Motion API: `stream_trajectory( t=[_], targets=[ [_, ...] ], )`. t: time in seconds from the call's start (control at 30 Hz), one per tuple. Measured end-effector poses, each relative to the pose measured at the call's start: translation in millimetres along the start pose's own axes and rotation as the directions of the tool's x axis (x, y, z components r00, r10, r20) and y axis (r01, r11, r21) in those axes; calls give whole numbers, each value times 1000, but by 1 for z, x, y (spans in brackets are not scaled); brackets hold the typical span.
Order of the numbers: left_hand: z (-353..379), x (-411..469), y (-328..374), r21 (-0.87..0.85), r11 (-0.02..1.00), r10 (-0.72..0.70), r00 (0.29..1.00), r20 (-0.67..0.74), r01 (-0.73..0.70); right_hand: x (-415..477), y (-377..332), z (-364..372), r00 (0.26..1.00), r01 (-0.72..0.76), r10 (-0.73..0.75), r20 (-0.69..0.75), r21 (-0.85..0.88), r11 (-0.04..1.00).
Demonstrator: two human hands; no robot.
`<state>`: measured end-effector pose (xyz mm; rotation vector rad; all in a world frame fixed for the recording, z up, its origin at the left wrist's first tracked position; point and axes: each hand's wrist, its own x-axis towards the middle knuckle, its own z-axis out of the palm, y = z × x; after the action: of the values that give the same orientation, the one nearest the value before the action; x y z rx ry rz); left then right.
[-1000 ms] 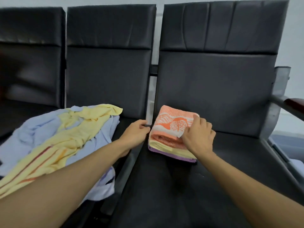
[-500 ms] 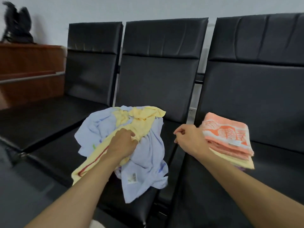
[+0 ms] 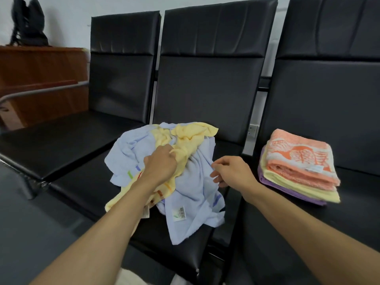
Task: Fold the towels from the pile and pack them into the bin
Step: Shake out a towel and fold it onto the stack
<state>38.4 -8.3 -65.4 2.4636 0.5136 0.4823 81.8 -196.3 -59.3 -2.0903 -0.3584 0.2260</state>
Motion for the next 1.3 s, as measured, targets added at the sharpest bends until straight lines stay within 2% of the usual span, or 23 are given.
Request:
stream_trajectory(
  t=[0.07, 0.13, 0.23, 0.27, 0.33, 0.4, 0.47, 0.5, 0.53, 0.6, 0.63, 0.67, 0.7, 0.77, 0.87, 0.93, 0.97, 1.1, 1.17, 1.23, 1.3],
  targets=[
    [-8, -6, 9, -268, 963, -27, 998, 62, 43, 2, -3, 1, 995, -97, 88, 52, 207, 973],
    [-14, -15, 19, -427, 904, 18, 994, 107, 29, 6, -4, 4, 977, -210, 174, 126, 384, 899],
    [-17, -25, 27, -677, 730, 154, 944, 291, 90, 13, -4, 7, 945, -325, 236, 225, 589, 740],
    [-17, -28, 27, -684, 721, 216, 903, 371, 108, 15, -2, 7, 937, -349, 236, 259, 636, 688],
    [-14, -32, 26, -572, 817, 296, 795, 529, 76, 19, 3, 7, 927, -369, 192, 323, 688, 625],
    [-14, -36, 27, -428, 904, 318, 670, 671, 0, 18, 4, 7, 922, -378, 197, 334, 664, 645],
    [-18, -37, 27, -365, 931, 313, 582, 750, -30, 14, 5, 6, 919, -393, 267, 291, 608, 690],
    [-20, -36, 25, -365, 931, 300, 592, 748, -10, 12, 6, 5, 914, -405, 291, 283, 589, 699],
    [-22, -36, 26, -382, 924, 278, 644, 712, 23, 12, 9, 2, 909, -416, 296, 293, 597, 686],
    [-21, -30, 23, -378, 922, 144, 830, 539, 86, 8, 10, -5, 900, -430, 250, 356, 646, 630],
    [-16, -25, 21, -355, 928, 49, 903, 426, 117, 4, 10, -8, 896, -434, 215, 389, 664, 609],
    [-12, -21, 21, -356, 919, -42, 939, 341, 170, 1, 10, -12, 891, -434, 174, 420, 673, 599],
    [-8, -19, 22, -389, 887, -130, 943, 306, 248, -3, 9, -15, 881, -439, 141, 452, 670, 599],
    [-2, -20, 26, -476, 773, -248, 890, 383, 420, -10, 7, -18, 858, -444, 82, 507, 651, 615],
    [4, -23, 29, -576, 597, -176, 792, 585, 558, -15, 3, -17, 843, -420, 35, 537, 616, 667],
    [6, -22, 27, -630, 457, -106, 741, 663, 628, -15, 1, -15, 869, -394, 84, 487, 580, 713],
    [6, -21, 26, -640, 418, -94, 732, 675, 645, -14, 2, -13, 895, -362, 117, 431, 548, 754],
    [1, -25, 26, -660, 394, -81, 740, 668, 639, -12, 9, -5, 983, -168, 146, 109, 225, 960],
    [-2, -25, 25, -676, 381, -105, 756, 646, 630, -15, 12, -3, 998, -46, 47, -37, 31, 998],
    [-5, -26, 26, -688, 375, -106, 766, 634, 621, -18, 14, -1, 996, 65, -72, -60, -113, 991],
    [-8, -29, 29, -699, 368, -99, 774, 626, 613, -22, 13, 1, 993, 117, -114, 26, -170, 979]
  ],
)
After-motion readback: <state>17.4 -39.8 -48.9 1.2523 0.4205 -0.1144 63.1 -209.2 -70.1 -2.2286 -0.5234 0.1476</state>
